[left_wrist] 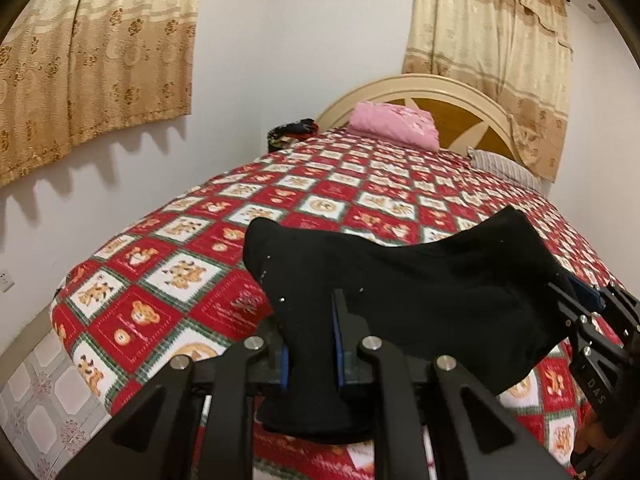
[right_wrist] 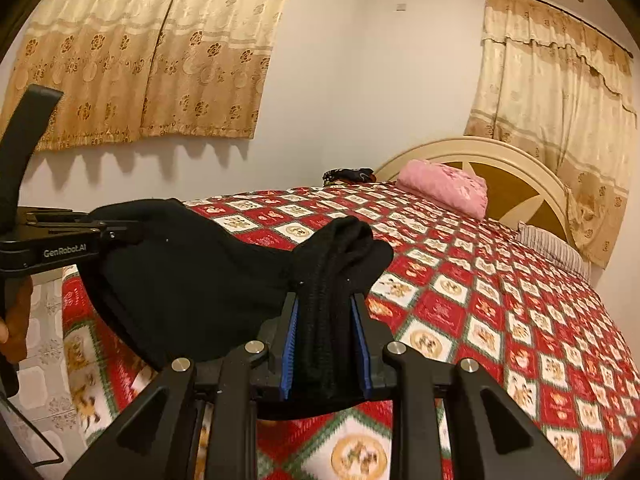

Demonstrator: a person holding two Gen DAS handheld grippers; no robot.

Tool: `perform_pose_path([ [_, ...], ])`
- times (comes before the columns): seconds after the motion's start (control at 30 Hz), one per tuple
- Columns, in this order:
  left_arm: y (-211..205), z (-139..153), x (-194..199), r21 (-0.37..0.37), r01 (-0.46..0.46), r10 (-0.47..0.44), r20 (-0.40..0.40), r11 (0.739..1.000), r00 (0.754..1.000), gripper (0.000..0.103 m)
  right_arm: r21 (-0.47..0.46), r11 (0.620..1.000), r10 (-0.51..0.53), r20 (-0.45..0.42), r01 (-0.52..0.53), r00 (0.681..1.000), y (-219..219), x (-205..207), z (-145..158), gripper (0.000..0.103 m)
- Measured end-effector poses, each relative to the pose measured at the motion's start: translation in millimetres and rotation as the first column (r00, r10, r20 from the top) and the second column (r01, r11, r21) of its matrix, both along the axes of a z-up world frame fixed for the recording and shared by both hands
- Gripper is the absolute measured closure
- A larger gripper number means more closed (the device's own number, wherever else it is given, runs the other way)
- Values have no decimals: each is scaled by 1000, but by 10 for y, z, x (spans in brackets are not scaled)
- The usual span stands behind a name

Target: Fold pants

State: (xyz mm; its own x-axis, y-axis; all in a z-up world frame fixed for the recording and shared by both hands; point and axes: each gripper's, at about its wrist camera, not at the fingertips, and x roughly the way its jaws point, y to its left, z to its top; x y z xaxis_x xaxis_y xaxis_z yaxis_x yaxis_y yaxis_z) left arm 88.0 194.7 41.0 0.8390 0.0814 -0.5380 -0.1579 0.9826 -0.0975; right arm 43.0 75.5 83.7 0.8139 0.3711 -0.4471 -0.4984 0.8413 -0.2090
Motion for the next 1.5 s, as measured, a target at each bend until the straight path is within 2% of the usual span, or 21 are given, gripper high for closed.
perform_pose_path([
  [0.23,59,-16,284,53,-71,70,17,996,997,86,-37,999,-7,14,7,1000,178,257,-106,77],
  [0.37,75,-91,457,75,-95,95,7,993,995,86,-49,998,-41,-30,40,999,223,465,-287,77],
  [0.6,57,-442,729,107,-97,107,-96,989,990,86,-131,990,-60,-124,44,990,314,735,-713,77],
  [0.8,144,-616,747,66,-85,95,-164,994,982,84,-150,988,-70,-197,40,978,225,828,-826,77],
  [0.9,178,-710,757,57,-80,90,-201,995,976,74,-195,981,-70,-232,25,970,247,892,-907,76],
  [1.0,280,-752,741,29,-109,112,-225,994,968,41,-221,975,-65,-240,11,969,272,920,-933,73],
  [1.03,341,-757,722,28,-133,136,-234,991,963,24,-226,974,-63,-238,8,969,269,915,-942,73],
  [1.07,394,-765,705,21,-151,151,-241,988,959,14,-232,973,-64,-231,9,971,262,904,-944,69],
  [1.13,537,-800,660,-42,-174,157,-264,984,952,10,-237,971,-84,-215,31,973,248,903,-950,59],
  [1.2,666,-841,583,-128,-188,145,-290,974,946,10,-239,968,-123,-199,73,972,201,903,-925,40],
  [1.33,782,-836,348,-195,-213,146,-309,957,940,5,-187,980,-109,-210,70,972,33,816,-799,37],
  [1.43,814,-822,157,-192,-210,143,-315,959,938,4,-146,981,-153,-157,131,976,-130,674,-655,37],
  [1.5,838,-791,60,-174,-213,151,-314,961,937,4,-76,983,-177,-124,168,976,-221,562,-522,37],
])
